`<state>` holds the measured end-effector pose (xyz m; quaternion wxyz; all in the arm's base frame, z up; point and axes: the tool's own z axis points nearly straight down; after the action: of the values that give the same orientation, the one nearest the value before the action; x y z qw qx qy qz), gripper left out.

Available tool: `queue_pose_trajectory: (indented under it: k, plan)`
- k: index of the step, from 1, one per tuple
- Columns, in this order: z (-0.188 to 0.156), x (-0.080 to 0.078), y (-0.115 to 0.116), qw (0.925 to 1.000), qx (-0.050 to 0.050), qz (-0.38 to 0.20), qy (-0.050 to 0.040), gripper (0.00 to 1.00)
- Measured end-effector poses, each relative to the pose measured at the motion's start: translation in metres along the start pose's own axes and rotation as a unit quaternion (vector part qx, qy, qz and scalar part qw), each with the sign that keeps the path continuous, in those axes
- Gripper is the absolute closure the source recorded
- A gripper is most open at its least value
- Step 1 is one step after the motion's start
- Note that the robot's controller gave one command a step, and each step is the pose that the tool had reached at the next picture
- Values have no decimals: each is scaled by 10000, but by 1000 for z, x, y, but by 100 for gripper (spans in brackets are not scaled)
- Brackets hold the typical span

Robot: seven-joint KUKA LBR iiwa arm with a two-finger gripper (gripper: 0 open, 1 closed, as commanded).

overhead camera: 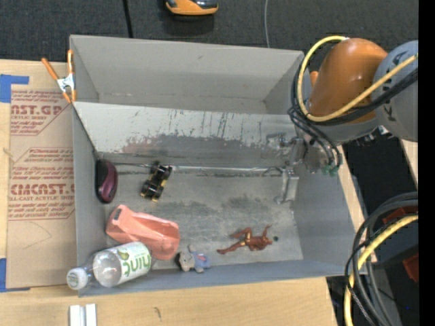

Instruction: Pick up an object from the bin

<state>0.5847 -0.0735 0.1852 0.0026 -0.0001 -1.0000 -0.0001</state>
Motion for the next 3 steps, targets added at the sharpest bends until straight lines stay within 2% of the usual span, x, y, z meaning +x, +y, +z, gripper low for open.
queue_pose_trajectory:
  k: [1, 2, 3]
  plan:
    - [-5, -2, 0, 10000, 4, -3, -40, 0]
    - [37, 24, -12, 9998, 6, -186, -52, 0]
    - [60, 35, -2, 9996, 0, 269, -25, 0]
